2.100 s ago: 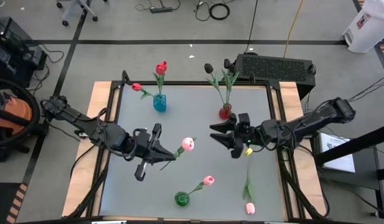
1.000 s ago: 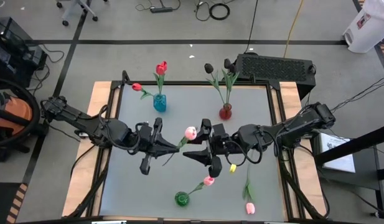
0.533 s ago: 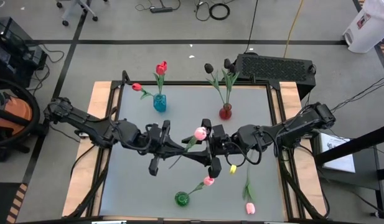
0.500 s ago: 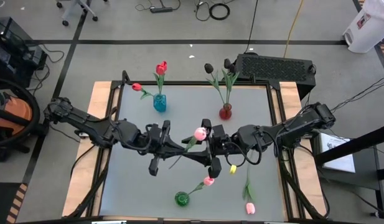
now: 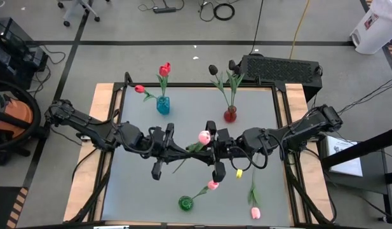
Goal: Sort flowers into vase by color
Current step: Put the top pink tulip into the green vase
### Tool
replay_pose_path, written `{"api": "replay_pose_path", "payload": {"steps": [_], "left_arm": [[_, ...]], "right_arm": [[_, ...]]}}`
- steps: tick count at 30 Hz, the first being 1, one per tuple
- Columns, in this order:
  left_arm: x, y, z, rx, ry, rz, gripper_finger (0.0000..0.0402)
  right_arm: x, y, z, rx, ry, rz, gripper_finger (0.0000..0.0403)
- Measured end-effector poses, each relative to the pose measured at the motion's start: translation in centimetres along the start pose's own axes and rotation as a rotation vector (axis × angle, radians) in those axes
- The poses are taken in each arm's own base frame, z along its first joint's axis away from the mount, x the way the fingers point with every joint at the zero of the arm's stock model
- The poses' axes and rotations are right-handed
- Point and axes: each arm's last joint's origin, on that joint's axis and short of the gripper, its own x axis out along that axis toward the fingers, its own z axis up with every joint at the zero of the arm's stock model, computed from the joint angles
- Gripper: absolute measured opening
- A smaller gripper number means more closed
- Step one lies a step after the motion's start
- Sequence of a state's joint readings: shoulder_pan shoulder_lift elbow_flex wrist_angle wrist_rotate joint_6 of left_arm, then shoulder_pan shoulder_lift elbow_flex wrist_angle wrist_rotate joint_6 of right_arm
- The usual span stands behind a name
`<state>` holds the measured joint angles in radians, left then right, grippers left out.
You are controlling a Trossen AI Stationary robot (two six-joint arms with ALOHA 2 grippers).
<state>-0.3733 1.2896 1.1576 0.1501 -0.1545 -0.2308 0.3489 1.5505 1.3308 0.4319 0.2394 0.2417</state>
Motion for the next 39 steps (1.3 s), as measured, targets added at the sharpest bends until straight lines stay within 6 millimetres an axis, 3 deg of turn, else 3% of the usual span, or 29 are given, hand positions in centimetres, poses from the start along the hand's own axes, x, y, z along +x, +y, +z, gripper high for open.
{"api": "replay_pose_path", "payload": {"steps": [5,9,14,22,28,39], "left_arm": [[0.0,-0.1,0.0,-0.004,0.005,-0.020,0.0001],[0.0,-0.1,0.0,-0.027,0.010,-0.034,0.0007],[-0.1,0.0,-0.3,-0.034,0.046,-0.032,0.0044],[-2.0,0.6,-1.7,-0.035,0.299,0.035,0.0098],[-4.3,1.2,-2.3,-0.009,0.458,0.106,0.0102],[-6.2,1.6,-1.6,0.021,0.460,0.205,0.0102]], "right_arm": [[0.0,0.0,0.0,-0.001,0.001,0.000,0.0008],[0.0,0.0,0.0,-0.002,0.004,0.001,0.0006],[0.0,0.0,-0.2,0.006,0.016,-0.002,0.0003],[0.0,-0.1,-0.2,0.026,0.019,-0.003,0.0001],[-0.1,-0.2,-0.8,0.097,0.081,-0.012,0.0001],[-0.2,-0.4,-1.6,0.212,0.158,-0.048,0.0000]]}}
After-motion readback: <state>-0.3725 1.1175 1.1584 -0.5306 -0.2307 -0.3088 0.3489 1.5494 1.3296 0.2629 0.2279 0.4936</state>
